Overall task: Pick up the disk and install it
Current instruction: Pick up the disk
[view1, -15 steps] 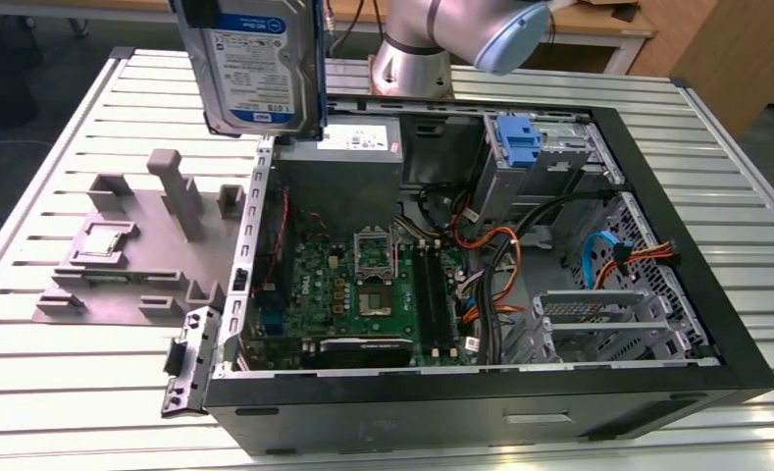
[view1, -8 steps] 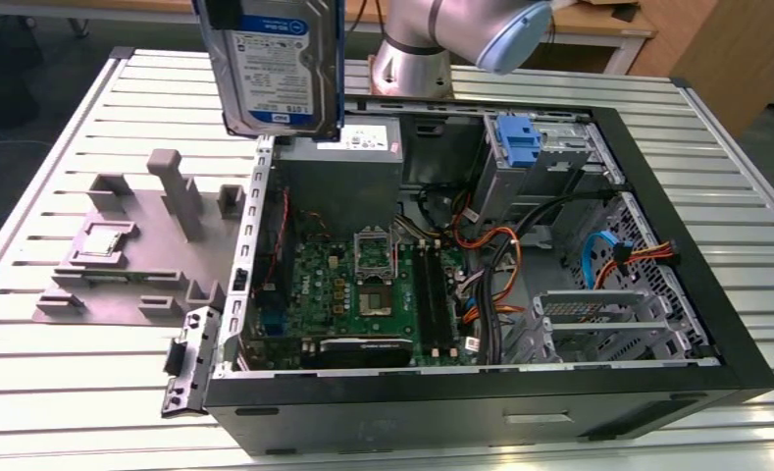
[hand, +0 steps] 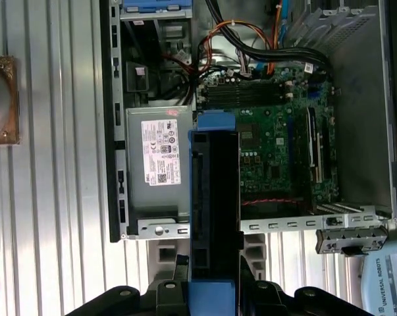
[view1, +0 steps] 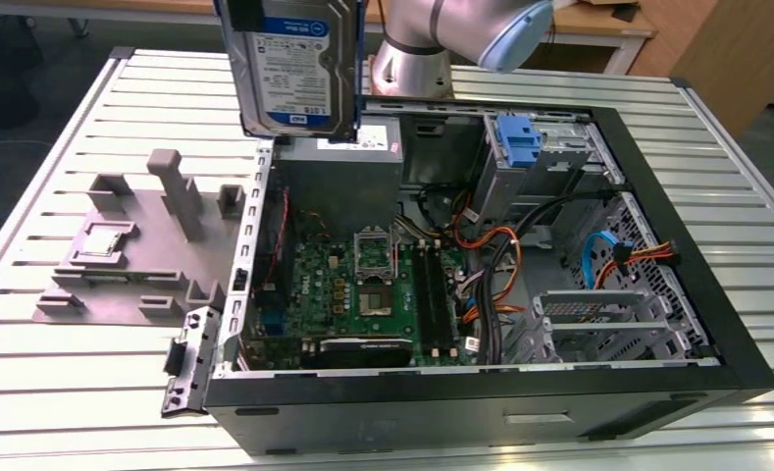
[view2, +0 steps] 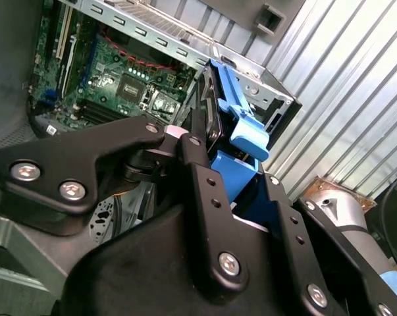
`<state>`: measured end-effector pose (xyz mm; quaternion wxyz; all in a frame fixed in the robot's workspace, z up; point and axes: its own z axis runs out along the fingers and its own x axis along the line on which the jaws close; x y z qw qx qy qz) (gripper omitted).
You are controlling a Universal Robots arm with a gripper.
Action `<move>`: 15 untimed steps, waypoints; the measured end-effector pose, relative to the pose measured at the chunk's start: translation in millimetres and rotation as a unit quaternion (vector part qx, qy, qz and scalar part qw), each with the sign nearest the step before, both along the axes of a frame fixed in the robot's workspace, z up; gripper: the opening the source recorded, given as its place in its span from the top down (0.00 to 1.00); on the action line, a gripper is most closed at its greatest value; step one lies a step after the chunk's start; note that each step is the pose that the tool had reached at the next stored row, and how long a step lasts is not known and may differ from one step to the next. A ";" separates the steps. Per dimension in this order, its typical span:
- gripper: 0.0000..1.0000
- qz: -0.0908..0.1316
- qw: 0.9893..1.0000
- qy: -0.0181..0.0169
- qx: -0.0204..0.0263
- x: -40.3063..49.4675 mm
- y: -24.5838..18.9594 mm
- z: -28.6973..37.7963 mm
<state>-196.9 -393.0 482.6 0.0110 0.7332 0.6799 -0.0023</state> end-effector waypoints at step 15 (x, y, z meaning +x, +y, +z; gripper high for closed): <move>0.63 0.000 1.000 0.000 0.000 29.6 -0.4 -0.1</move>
